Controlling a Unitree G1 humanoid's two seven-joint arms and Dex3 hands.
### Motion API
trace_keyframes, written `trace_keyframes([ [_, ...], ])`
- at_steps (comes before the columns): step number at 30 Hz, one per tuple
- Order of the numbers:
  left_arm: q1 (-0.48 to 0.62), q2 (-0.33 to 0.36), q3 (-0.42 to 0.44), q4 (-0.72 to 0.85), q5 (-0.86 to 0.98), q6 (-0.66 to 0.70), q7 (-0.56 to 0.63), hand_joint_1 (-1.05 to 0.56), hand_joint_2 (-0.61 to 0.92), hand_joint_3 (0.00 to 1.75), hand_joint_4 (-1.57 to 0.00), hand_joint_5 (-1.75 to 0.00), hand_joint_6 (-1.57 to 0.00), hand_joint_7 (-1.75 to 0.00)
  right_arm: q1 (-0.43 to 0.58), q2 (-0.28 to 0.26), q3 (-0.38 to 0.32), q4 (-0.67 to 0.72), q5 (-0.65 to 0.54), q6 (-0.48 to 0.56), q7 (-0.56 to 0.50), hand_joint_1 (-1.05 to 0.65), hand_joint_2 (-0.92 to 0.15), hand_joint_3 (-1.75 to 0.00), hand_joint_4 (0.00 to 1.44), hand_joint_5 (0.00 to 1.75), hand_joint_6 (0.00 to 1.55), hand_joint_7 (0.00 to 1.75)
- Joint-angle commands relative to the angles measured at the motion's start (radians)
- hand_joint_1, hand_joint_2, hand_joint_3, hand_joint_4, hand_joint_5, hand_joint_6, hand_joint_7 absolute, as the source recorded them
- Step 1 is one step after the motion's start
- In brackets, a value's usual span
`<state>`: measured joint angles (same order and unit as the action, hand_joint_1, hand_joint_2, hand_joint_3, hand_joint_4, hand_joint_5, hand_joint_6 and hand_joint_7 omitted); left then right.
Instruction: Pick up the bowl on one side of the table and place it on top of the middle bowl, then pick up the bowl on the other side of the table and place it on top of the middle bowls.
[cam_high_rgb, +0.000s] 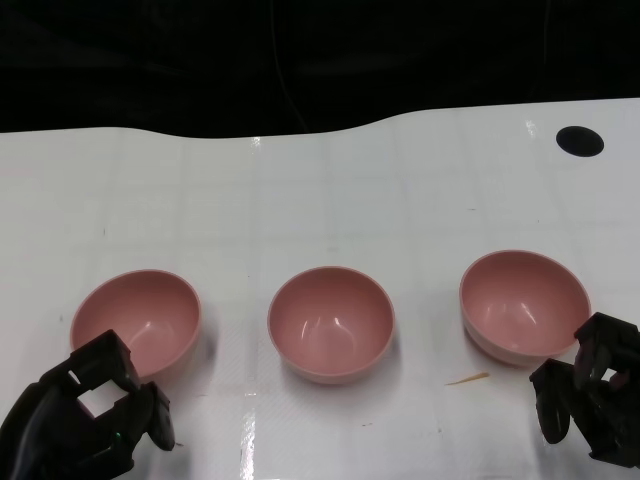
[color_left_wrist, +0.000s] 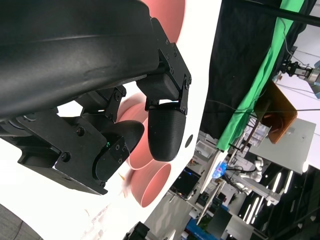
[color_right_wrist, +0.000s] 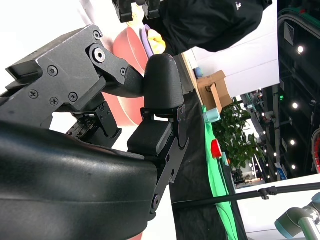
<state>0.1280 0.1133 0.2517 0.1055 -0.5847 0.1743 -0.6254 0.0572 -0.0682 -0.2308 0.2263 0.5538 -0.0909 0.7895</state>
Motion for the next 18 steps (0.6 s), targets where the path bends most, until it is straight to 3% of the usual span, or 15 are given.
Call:
trace_keyframes([
  [1,-0.002,0.016,0.001,0.009,0.004,-0.012,-0.020,-0.02,0.51,1.38,-0.86,-1.75,-0.75,-1.72,0.004,-0.014,-0.007,-0.001,0.002,-0.004,-0.004,-0.20,-0.50,-1.10,1.01,1.63,0.96,1.32],
  [18,-0.003,0.016,0.002,0.016,0.006,-0.019,-0.018,-0.01,0.50,1.41,-0.86,-1.75,-0.74,-1.72,0.003,-0.009,-0.007,0.005,-0.001,-0.020,-0.001,-0.21,-0.50,-1.08,1.03,1.59,0.98,1.29],
])
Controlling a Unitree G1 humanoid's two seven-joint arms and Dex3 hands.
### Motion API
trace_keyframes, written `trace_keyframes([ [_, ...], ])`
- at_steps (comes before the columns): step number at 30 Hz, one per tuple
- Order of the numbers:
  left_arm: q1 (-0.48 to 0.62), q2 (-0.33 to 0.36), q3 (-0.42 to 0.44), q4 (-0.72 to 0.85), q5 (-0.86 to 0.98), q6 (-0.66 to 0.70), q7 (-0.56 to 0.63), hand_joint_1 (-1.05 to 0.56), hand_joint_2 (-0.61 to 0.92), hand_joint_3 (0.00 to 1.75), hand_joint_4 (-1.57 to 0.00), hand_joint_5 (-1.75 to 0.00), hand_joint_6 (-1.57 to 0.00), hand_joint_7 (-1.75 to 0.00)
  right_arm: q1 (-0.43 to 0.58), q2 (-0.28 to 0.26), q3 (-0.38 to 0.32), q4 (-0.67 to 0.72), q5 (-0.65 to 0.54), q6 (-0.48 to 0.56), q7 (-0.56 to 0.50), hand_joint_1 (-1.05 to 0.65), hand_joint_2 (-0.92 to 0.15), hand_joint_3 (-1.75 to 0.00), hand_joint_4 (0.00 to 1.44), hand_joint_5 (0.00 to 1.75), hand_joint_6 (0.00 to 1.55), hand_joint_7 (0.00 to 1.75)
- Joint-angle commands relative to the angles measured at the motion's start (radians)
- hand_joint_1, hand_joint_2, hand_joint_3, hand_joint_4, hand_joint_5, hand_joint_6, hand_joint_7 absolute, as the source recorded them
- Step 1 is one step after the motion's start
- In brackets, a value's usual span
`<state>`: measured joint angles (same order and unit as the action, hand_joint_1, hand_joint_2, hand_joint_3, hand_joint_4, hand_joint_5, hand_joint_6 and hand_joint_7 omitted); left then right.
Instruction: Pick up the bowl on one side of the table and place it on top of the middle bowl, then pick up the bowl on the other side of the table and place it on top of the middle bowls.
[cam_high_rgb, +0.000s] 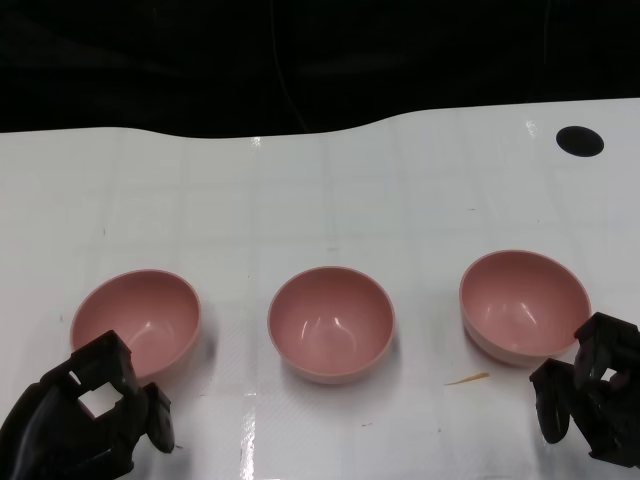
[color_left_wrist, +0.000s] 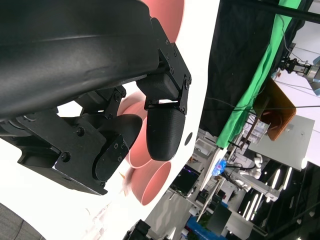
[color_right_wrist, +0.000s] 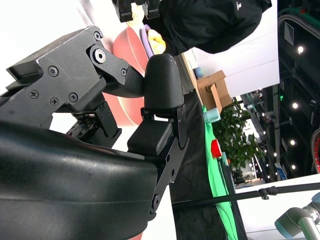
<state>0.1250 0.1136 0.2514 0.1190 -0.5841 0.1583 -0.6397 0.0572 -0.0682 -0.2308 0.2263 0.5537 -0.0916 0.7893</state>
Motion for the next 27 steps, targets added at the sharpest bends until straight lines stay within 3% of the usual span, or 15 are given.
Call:
trace_keyframes([
  [1,0.000,0.015,0.003,0.003,0.007,-0.006,-0.003,-0.01,0.50,1.41,-0.85,-1.75,-0.74,-1.72,0.003,-0.009,-0.008,0.006,0.001,-0.018,0.000,-0.21,-0.50,-1.08,1.03,1.59,0.97,1.29],
  [12,0.003,0.008,0.003,-0.011,0.005,0.008,0.018,0.00,0.50,1.38,-0.87,-1.75,-0.77,-1.69,0.003,-0.017,-0.007,0.002,0.005,0.001,-0.003,-0.21,-0.50,-1.08,1.03,1.60,0.97,1.28],
  [19,0.004,0.009,0.005,-0.013,-0.002,0.021,0.017,0.00,0.51,1.36,-0.87,-1.75,-0.77,-1.67,0.015,-0.007,-0.002,-0.007,-0.035,-0.069,-0.019,-0.23,-0.46,-1.08,1.01,1.58,0.97,1.26],
  [22,0.003,0.010,0.006,-0.008,-0.002,0.017,0.012,0.00,0.51,1.35,-0.87,-1.75,-0.78,-1.66,0.024,0.001,0.006,-0.020,-0.057,-0.115,-0.029,-0.36,-0.35,-1.20,0.96,1.58,0.96,1.18],
  [24,0.002,0.011,0.005,-0.007,-0.001,0.014,0.007,0.00,0.52,1.36,-0.86,-1.75,-0.77,-1.66,0.022,0.002,0.008,-0.021,-0.039,-0.117,-0.010,-0.44,-0.45,-0.98,0.90,1.53,0.92,1.05],
  [27,0.003,0.010,0.006,-0.008,-0.003,0.018,0.011,0.00,0.52,1.36,-0.86,-1.75,-0.76,-1.66,0.025,-0.001,0.012,-0.038,-0.026,-0.120,0.006,-0.47,-0.51,-0.85,0.88,1.46,0.89,0.97],
])
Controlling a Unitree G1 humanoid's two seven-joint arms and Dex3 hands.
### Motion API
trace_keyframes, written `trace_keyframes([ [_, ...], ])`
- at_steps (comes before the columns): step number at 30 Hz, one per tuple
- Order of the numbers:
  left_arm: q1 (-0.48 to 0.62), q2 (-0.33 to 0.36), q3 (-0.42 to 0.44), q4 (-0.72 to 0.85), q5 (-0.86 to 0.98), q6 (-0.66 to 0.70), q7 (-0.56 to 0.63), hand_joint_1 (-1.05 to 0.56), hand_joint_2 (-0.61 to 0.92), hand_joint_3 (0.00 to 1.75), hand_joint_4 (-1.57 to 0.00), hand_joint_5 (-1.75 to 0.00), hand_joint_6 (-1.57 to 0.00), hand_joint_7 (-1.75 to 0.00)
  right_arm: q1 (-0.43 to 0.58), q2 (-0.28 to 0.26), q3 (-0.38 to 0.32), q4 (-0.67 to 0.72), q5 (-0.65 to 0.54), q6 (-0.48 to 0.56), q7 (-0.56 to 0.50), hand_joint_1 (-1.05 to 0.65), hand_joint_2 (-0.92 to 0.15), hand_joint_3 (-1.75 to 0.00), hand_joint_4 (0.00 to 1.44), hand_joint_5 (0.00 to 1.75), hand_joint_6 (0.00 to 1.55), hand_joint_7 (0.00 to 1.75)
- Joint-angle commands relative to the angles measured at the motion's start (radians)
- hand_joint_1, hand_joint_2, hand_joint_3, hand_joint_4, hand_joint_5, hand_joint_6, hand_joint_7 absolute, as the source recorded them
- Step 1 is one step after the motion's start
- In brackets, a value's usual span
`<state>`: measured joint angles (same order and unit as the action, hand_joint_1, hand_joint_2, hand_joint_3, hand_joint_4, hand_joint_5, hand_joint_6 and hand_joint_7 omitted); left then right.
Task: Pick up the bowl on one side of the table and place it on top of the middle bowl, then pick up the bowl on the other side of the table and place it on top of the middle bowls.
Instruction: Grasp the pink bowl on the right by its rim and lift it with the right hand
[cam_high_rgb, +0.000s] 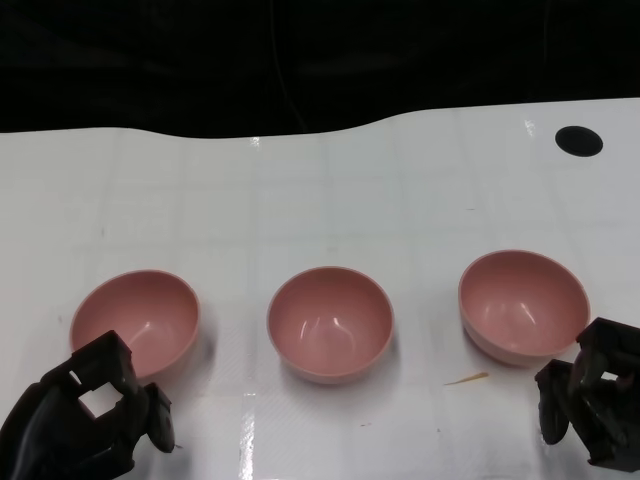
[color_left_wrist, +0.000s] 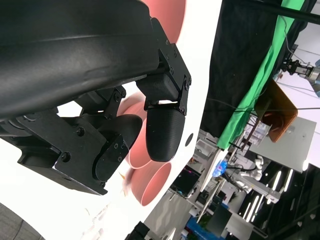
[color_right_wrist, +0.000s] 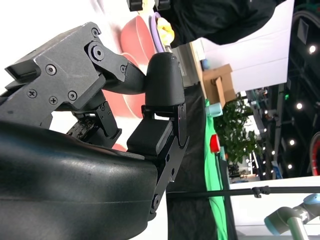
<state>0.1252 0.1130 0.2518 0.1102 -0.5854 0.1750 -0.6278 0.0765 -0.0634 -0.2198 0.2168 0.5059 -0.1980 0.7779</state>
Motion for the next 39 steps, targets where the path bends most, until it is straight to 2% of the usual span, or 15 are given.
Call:
trace_keyframes([
  [1,0.004,0.010,0.007,-0.002,-0.004,0.004,0.002,0.00,0.52,1.35,-0.85,-1.75,-0.76,-1.65,0.008,-0.007,0.004,-0.047,0.026,-0.021,0.027,-0.49,-0.66,-0.58,0.87,1.32,0.90,0.82],
  [2,0.005,0.010,0.008,-0.003,-0.005,0.007,0.005,0.00,0.52,1.35,-0.85,-1.75,-0.76,-1.65,0.010,-0.007,0.005,-0.059,0.029,-0.027,0.033,-0.52,-0.78,-0.35,0.87,1.17,0.92,0.68],
  [3,0.006,0.010,0.009,-0.004,-0.005,0.008,0.006,0.00,0.52,1.35,-0.85,-1.75,-0.76,-1.65,0.012,-0.007,0.006,-0.067,0.030,-0.030,0.036,-0.53,-0.86,-0.19,0.87,1.08,0.94,0.58],
  [4,0.005,0.011,0.008,-0.005,-0.005,0.012,0.008,0.00,0.52,1.35,-0.85,-1.75,-0.76,-1.65,0.015,-0.010,0.011,-0.092,0.034,-0.032,0.045,-0.54,-0.89,-0.14,0.88,1.04,0.94,0.55],
  [7,0.003,0.013,0.010,-0.002,-0.005,0.013,0.002,0.00,0.53,1.35,-0.85,-1.75,-0.76,-1.64,0.020,-0.013,0.021,-0.128,0.012,-0.093,0.060,-0.58,-0.92,-0.10,0.86,0.56,0.98,0.22],
  [8,0.003,0.011,0.010,-0.002,-0.002,0.013,0.007,0.00,0.53,1.35,-0.85,-1.75,-0.76,-1.64,0.023,-0.018,0.025,-0.140,-0.026,-0.139,0.049,-0.58,-0.92,-0.11,0.86,0.50,0.98,0.18],
  [9,0.003,0.010,0.010,-0.003,-0.001,0.014,0.010,0.00,0.53,1.34,-0.85,-1.75,-0.77,-1.64,0.026,-0.023,0.028,-0.150,-0.056,-0.176,0.040,-0.62,-0.92,-0.11,0.82,0.37,0.94,0.10],
  [12,0.003,0.008,0.010,-0.002,0.000,0.010,0.010,0.00,0.54,1.33,-0.85,-1.75,-0.76,-1.64,0.035,-0.034,0.041,-0.184,-0.085,-0.220,0.026,-0.63,-0.92,-0.10,0.78,0.18,0.88,0.01],
  [16,0.001,0.005,0.008,0.000,0.004,0.005,0.010,0.01,0.55,1.33,-0.84,-1.75,-0.76,-1.65,0.045,-0.068,0.046,-0.233,-0.187,-0.307,-0.024,-0.67,-0.92,-0.14,0.69,0.09,0.77,0.00],
  [21,-0.004,0.004,0.007,0.008,0.005,0.004,0.006,0.01,0.54,1.34,-0.85,-1.75,-0.75,-1.67,0.055,-0.074,0.045,-0.295,-0.343,-0.415,-0.161,-0.78,-0.92,-0.16,0.67,0.05,0.69,0.00],
  [25,-0.009,0.006,0.010,0.014,0.004,0.007,0.010,0.00,0.53,1.34,-0.85,-1.75,-0.75,-1.68,0.035,-0.104,0.030,-0.326,-0.535,-0.516,-0.274,-0.85,-0.92,-0.16,0.62,0.01,0.63,0.00],
  [28,-0.008,0.008,0.013,0.016,0.004,0.008,0.011,0.01,0.53,1.34,-0.85,-1.75,-0.75,-1.68,0.030,-0.144,0.025,-0.354,-0.672,-0.524,-0.340,-0.87,-0.92,-0.13,0.55,0.00,0.58,0.00],
  [31,-0.009,0.009,0.014,0.020,0.004,0.007,0.007,0.01,0.54,1.34,-0.85,-1.75,-0.74,-1.68,0.032,-0.170,0.037,-0.366,-0.724,-0.519,-0.388,-0.89,-0.92,-0.11,0.52,0.00,0.56,0.00],
  [35,-0.018,0.015,0.019,0.044,-0.002,-0.004,-0.021,-0.01,0.54,1.33,-0.85,-1.75,-0.74,-1.67,0.005,-0.227,0.025,-0.398,-1.041,-0.531,-0.521,-0.95,-0.92,-0.15,0.48,0.00,0.53,0.00],
  [39,-0.017,0.014,0.018,0.039,0.002,-0.004,-0.016,-0.01,0.55,1.30,-0.84,-1.75,-0.73,-1.67,-0.009,-0.264,0.061,-0.400,-1.207,-0.495,-0.612,-0.95,-0.92,-0.16,0.48,0.01,0.53,0.00],
])
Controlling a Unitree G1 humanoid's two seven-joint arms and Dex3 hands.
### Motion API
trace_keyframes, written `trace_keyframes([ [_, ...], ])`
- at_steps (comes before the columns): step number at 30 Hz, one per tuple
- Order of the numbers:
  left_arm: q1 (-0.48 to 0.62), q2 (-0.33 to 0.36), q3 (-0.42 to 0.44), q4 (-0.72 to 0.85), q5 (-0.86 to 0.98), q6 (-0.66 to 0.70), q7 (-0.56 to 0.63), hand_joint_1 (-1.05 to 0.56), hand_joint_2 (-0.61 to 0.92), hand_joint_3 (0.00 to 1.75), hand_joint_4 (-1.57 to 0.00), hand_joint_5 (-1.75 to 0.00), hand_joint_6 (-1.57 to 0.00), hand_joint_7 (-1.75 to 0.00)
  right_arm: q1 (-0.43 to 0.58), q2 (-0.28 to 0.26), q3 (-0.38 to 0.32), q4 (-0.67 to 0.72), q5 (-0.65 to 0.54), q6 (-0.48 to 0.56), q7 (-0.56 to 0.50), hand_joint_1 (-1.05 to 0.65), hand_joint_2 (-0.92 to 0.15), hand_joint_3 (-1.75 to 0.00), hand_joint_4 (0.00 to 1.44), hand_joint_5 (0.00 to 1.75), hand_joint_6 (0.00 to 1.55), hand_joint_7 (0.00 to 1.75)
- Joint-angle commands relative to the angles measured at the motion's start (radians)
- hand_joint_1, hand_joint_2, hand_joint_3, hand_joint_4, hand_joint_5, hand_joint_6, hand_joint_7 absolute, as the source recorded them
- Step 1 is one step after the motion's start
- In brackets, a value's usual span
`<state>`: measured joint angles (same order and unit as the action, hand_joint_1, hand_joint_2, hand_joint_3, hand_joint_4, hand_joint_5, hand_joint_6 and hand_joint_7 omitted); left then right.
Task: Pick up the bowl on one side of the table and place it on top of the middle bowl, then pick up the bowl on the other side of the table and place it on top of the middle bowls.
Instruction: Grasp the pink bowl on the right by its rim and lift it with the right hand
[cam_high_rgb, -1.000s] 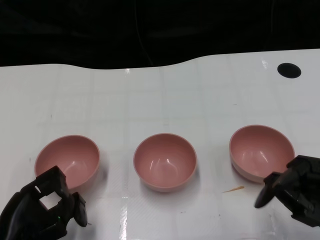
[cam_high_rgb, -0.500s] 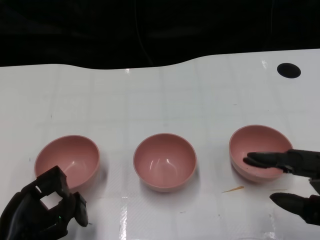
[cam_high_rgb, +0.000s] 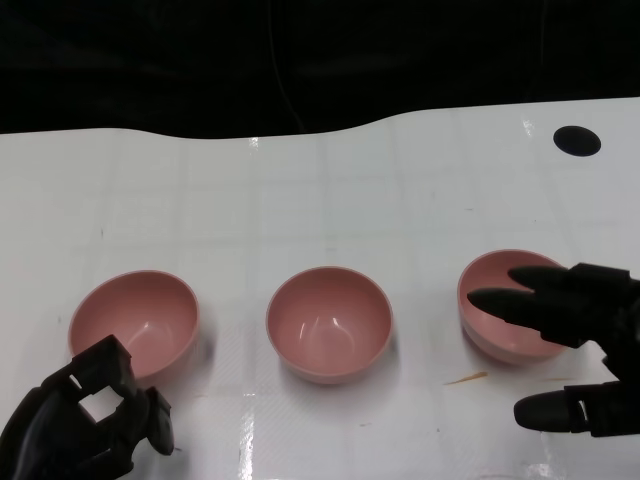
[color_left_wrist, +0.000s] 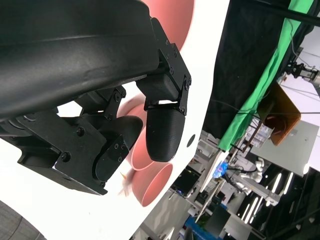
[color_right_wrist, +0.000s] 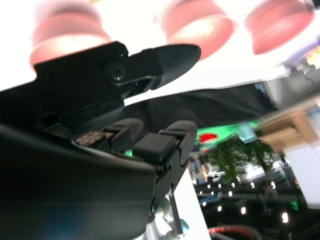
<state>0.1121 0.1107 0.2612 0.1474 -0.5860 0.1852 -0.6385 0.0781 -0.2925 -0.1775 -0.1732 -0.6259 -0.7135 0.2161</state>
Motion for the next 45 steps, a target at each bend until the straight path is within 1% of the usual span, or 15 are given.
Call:
trace_keyframes([
  [1,-0.004,0.016,0.009,0.002,0.003,-0.013,-0.005,-0.01,0.55,1.29,-0.84,-1.75,-0.73,-1.67,-0.016,-0.045,0.032,-0.008,-0.114,0.034,-0.068,-0.95,-0.92,-0.15,0.49,0.01,0.53,0.00],
  [6,-0.007,0.017,0.009,0.003,0.003,-0.010,-0.003,0.00,0.57,1.28,-0.85,-1.75,-0.74,-1.67,-0.055,-0.088,0.107,0.014,-0.261,0.127,-0.120,-0.95,-0.92,-0.14,0.48,0.00,0.52,0.00],
  [8,-0.010,0.019,0.009,0.010,0.005,-0.017,-0.010,0.00,0.57,1.29,-0.85,-1.75,-0.74,-1.67,-0.075,-0.103,0.138,0.027,-0.312,0.170,-0.140,-0.96,-0.92,-0.17,0.49,0.01,0.52,0.00],
  [13,-0.009,0.021,0.012,0.006,-0.003,-0.004,-0.004,0.00,0.57,1.29,-0.85,-1.75,-0.75,-1.66,-0.132,-0.128,0.213,0.083,-0.355,0.260,-0.151,-0.95,-0.92,-0.15,0.49,0.01,0.53,0.00],
  [19,-0.010,0.026,0.014,0.013,-0.002,-0.009,-0.011,0.01,0.57,1.30,-0.85,-1.75,-0.75,-1.65,-0.203,-0.158,0.294,0.184,-0.371,0.314,-0.201,-0.94,-0.92,-0.14,0.52,0.02,0.55,0.01],
  [23,-0.009,0.026,0.013,0.012,0.002,-0.014,-0.011,0.01,0.57,1.30,-0.85,-1.75,-0.75,-1.65,-0.220,-0.178,0.326,0.206,-0.363,0.336,-0.225,-0.94,-0.92,-0.13,0.53,0.02,0.56,0.01],
  [27,-0.007,0.028,0.014,0.012,0.004,-0.012,-0.007,0.00,0.57,1.29,-0.85,-1.75,-0.74,-1.65,-0.250,-0.194,0.360,0.245,-0.394,0.399,-0.233,-0.95,-0.92,-0.13,0.51,0.01,0.53,0.00],
  [31,-0.008,0.029,0.014,0.015,0.004,-0.016,-0.011,0.00,0.57,1.29,-0.85,-1.75,-0.74,-1.66,-0.252,-0.202,0.383,0.249,-0.398,0.432,-0.254,-0.96,-0.92,-0.13,0.50,0.00,0.52,0.00],
  [32,-0.008,0.030,0.014,0.017,0.004,-0.018,-0.015,0.00,0.57,1.29,-0.85,-1.75,-0.74,-1.66,-0.251,-0.202,0.388,0.250,-0.403,0.446,-0.263,-1.01,-0.92,-0.14,0.46,0.00,0.46,0.00],
  [35,-0.010,0.034,0.011,0.021,0.009,-0.027,-0.022,0.00,0.57,1.29,-0.86,-1.75,-0.75,-1.66,-0.247,-0.209,0.399,0.238,-0.404,0.485,-0.249,-1.04,-0.92,-0.16,0.41,0.00,0.40,0.00],
  [39,-0.013,0.038,0.013,0.026,0.007,-0.026,-0.029,-0.01,0.56,1.31,-0.86,-1.75,-0.75,-1.68,-0.239,-0.219,0.408,0.220,-0.401,0.526,-0.226,-1.05,-0.92,-0.17,0.38,0.00,0.40,0.00],
  [45,-0.013,0.046,0.013,0.023,0.009,-0.019,-0.025,-0.01,0.54,1.32,-0.86,-1.75,-0.74,-1.68,-0.233,-0.214,0.440,0.217,-0.401,0.573,-0.213,-1.05,-0.92,-0.16,0.36,0.00,0.38,0.00],
])
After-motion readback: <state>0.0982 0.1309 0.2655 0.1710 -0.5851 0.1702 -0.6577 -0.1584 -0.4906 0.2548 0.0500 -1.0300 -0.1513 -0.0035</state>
